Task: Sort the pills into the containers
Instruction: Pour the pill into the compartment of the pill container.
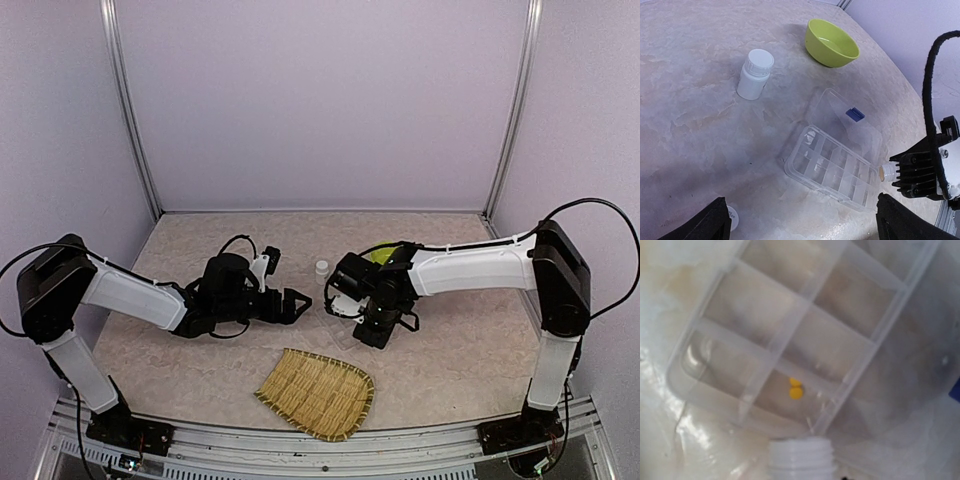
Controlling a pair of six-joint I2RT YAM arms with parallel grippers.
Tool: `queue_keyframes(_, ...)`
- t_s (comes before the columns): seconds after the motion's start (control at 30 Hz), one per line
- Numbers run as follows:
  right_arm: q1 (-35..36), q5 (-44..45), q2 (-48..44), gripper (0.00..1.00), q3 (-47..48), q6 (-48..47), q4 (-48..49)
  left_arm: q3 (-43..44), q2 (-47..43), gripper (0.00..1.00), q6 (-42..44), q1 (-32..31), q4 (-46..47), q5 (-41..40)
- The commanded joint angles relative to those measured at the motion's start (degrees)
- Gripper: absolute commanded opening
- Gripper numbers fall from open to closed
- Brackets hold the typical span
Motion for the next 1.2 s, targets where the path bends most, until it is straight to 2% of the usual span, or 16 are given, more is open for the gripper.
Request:
queue_keyframes(0.0,0.90,-0.40,-0.32,0.30,-0.90,-0.56,-1.86,-0.61,-1.56,0.99,-0.22,0.30,1.19,-0.15)
queue_keyframes(1.17,3.76,5.64,3.81,0.31,7.25,-3.61,-8.77,-0.61,-1.16,0.99,-1.01,0.52,1.11,-0.26)
